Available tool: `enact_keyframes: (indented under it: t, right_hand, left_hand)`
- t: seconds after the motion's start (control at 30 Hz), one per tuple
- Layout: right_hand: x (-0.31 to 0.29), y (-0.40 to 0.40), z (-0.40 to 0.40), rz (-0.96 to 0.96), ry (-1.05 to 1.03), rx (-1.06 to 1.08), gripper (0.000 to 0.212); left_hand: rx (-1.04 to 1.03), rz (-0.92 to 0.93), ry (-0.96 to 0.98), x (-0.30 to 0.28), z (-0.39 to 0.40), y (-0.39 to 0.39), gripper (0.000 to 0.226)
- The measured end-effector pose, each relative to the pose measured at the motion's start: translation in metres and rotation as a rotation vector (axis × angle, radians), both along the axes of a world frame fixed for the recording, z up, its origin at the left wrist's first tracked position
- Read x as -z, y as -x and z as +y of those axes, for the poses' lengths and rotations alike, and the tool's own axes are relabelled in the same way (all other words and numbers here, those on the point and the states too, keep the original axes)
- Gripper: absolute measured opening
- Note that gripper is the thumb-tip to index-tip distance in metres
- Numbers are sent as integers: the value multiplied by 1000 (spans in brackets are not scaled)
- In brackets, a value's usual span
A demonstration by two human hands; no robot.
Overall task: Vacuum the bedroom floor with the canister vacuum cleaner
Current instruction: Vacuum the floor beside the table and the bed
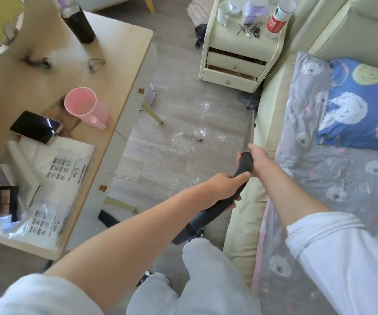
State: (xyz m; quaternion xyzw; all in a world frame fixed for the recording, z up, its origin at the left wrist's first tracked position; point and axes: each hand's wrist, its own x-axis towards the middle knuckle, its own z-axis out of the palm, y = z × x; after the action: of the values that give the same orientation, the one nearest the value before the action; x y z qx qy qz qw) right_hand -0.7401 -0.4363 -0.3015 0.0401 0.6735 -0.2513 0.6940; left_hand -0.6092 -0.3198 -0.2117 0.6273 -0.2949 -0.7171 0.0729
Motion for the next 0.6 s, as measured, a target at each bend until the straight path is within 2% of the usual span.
enact_keyframes:
  t: [0.17,0.37,0.6]
  right_hand:
    - [9,12,-21,74,16,-48,36]
    - [2,-11,19,95,1,-51,24]
    - [-17,-61,99,35,-8,-48,29]
  left_hand:
    - [0,43,-18,7,-19,15,53]
    - [-116,71,-69,6,29,-2,53]
    - [-182,137,-211,-17,103,-57,45]
